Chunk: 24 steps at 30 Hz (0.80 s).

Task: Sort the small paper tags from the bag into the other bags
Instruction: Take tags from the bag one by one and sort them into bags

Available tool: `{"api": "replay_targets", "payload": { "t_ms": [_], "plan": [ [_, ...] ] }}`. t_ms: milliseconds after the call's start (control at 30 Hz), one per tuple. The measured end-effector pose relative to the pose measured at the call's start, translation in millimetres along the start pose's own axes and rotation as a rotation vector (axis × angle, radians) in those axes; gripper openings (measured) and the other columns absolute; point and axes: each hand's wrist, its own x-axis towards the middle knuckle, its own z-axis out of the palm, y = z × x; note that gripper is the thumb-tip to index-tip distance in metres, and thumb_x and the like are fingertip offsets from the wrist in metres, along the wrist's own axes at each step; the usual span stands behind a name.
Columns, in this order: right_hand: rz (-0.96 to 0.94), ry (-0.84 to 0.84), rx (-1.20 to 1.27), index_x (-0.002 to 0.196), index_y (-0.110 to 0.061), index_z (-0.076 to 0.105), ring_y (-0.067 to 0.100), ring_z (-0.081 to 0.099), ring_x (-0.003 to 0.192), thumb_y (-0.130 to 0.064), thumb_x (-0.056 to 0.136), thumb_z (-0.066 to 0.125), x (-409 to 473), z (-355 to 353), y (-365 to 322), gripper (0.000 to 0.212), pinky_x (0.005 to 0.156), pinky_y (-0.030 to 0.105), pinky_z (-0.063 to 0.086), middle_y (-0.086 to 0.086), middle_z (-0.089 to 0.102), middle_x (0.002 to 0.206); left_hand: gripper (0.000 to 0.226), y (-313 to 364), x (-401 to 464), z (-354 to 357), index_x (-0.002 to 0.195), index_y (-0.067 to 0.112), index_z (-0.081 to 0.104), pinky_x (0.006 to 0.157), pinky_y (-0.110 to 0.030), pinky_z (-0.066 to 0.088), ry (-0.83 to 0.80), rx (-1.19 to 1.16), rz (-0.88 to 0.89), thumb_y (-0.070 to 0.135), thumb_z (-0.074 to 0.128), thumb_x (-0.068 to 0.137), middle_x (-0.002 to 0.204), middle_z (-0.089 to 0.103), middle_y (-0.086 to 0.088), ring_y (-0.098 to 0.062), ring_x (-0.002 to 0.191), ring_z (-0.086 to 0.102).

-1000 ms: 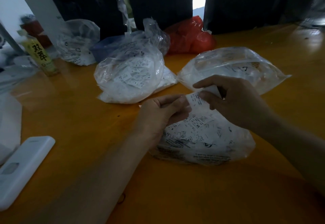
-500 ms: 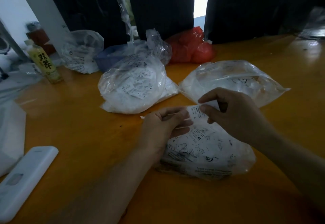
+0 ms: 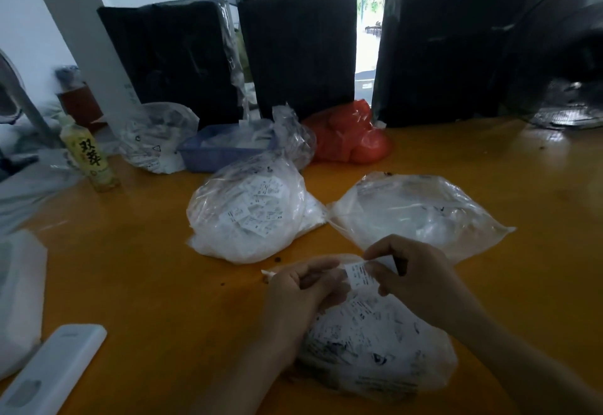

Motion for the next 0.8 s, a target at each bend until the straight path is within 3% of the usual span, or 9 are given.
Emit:
{"api": "replay_targets", "payload": {
  "t_ms": [100, 267, 433, 567, 633, 700, 800],
  "plan": [
    [0.009, -0.022, -0.014, 0.094, -0.043, 0.061, -0.003, 0.069, 0.065, -0.027, 0.095, 0.071, 4, -2, -1, 0.019, 0.062, 0.009, 0.051, -0.018, 0.069, 0.082, 0.024, -1, 4, 0, 0.095, 0.026, 0.083, 0.078, -0.027, 0.063, 0.023, -0.051, -0.019, 0.028, 0.090, 0.073, 0.100, 0.080, -0.011, -0.026, 0.096, 0.078],
    [0.014, -0.069, -0.099, 0.102, -0.035, 0.065, -0.007, 0.067, 0.065, -0.027, 0.096, 0.070, 7, -3, -6, 0.011, 0.058, 0.007, 0.047, -0.020, 0.067, 0.079, 0.020, -3, 5, -3, 0.099, 0.029, 0.083, 0.080, -0.030, 0.064, 0.018, 0.047, -0.011, 0.025, 0.089, 0.080, 0.102, 0.081, -0.002, -0.020, 0.096, 0.078],
    [0.068, -0.030, -0.135, 0.099, -0.038, 0.062, -0.006, 0.067, 0.066, -0.026, 0.098, 0.067, -1, -3, -14, 0.013, 0.057, 0.015, 0.053, -0.017, 0.069, 0.080, 0.019, 2, 2, -1, 0.103, 0.019, 0.082, 0.073, -0.026, 0.063, -0.039, 0.038, -0.014, 0.014, 0.085, 0.085, 0.105, 0.081, -0.002, -0.019, 0.095, 0.078],
    [0.124, 0.145, -0.010, 0.103, -0.033, 0.063, -0.002, 0.069, 0.069, -0.020, 0.100, 0.063, -10, -6, -22, 0.014, 0.059, 0.019, 0.056, -0.012, 0.070, 0.088, 0.036, 5, -2, 0, 0.113, 0.014, 0.077, 0.074, -0.022, 0.061, -0.063, 0.061, 0.023, 0.022, 0.086, 0.079, 0.102, 0.081, -0.004, -0.017, 0.095, 0.078],
    [0.165, 0.229, 0.117, 0.105, -0.032, 0.065, 0.002, 0.071, 0.071, -0.018, 0.101, 0.062, -18, -5, -28, 0.015, 0.054, 0.025, 0.056, -0.010, 0.071, 0.086, 0.031, 5, -4, -1, 0.114, 0.008, 0.076, 0.078, -0.022, 0.061, -0.068, -0.012, 0.007, 0.016, 0.082, 0.085, 0.103, 0.081, -0.009, -0.021, 0.100, 0.077],
    [0.228, 0.281, 0.315, 0.106, -0.031, 0.066, 0.007, 0.073, 0.072, -0.017, 0.101, 0.062, -27, -1, -33, 0.016, 0.048, 0.017, 0.049, -0.008, 0.072, 0.088, 0.023, 5, -3, -1, 0.111, 0.006, 0.077, 0.079, -0.023, 0.061, -0.075, -0.097, -0.019, 0.012, 0.079, 0.089, 0.105, 0.080, -0.012, -0.023, 0.102, 0.077],
    [0.318, 0.311, 0.465, 0.108, -0.025, 0.065, 0.011, 0.073, 0.070, -0.013, 0.102, 0.061, -39, 9, -34, 0.014, 0.048, 0.013, 0.047, 0.000, 0.071, 0.097, 0.029, 7, -6, -2, 0.104, 0.009, 0.077, 0.076, -0.023, 0.061, -0.055, -0.074, -0.013, 0.019, 0.087, 0.078, 0.100, 0.081, -0.010, -0.021, 0.096, 0.078]
  ]
}}
